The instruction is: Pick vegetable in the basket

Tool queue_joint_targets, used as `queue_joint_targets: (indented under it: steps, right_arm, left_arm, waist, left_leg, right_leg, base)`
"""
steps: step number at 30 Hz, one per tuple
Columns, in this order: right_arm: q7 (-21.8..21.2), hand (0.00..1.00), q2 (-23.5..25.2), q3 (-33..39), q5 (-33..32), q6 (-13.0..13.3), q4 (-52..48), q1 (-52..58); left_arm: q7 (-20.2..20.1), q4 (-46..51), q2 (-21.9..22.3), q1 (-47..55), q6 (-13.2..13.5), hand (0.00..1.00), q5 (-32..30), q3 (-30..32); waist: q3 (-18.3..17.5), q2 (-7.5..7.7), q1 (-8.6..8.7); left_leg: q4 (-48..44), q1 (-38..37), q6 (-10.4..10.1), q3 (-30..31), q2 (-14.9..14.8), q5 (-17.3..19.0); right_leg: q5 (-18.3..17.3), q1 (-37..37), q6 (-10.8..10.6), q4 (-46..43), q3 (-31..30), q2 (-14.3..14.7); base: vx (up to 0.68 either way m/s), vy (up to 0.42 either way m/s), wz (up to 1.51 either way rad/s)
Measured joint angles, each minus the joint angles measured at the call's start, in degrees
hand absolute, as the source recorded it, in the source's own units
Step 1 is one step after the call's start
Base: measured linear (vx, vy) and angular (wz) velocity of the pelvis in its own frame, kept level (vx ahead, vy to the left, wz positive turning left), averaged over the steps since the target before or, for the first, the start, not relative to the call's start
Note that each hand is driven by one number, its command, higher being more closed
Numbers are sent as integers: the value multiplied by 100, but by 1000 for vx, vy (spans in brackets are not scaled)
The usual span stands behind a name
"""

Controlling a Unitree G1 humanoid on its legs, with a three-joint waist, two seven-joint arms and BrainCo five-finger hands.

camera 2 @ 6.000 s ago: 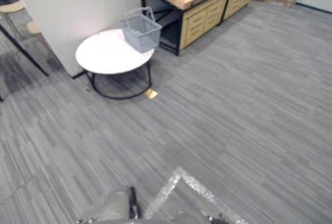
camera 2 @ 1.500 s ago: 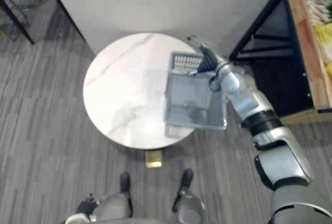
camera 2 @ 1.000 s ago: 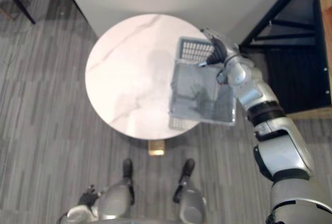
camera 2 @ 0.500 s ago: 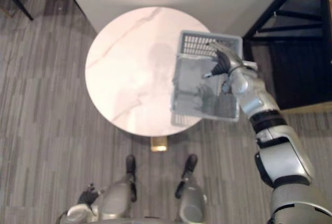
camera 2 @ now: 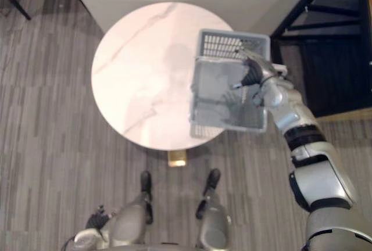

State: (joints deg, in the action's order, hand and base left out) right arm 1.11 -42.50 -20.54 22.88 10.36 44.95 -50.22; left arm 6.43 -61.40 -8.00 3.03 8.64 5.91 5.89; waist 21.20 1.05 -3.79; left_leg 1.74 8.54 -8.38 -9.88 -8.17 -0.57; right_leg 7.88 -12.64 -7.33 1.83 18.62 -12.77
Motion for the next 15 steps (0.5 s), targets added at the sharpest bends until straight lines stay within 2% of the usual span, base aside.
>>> queue_joint_targets:
  steps: [2, 15]
  right_arm:
    - [34, 0, -52, 29, 192, -5, 157, -36]
    - [148, 0, -50, 448, 201, -43, 788, -403]
  left_arm:
    - [0, -3, -2, 0, 2, 0, 0, -5]
    - [9, 4, -16, -1, 16, 0, 1, -69]
  waist:
    - [0, -1, 9]
    - [76, -8, 35]
  left_leg:
    - [0, 26, 11, 22, 29, -8]
    - [8, 229, 95, 104, 127, -74]
  right_leg:
    - [6, -14, -8, 0, 14, -30]
    - [131, -183, 56, 1, 40, -116]
  base:
    - [0, 15, 5]
    - [-5, 10, 3]
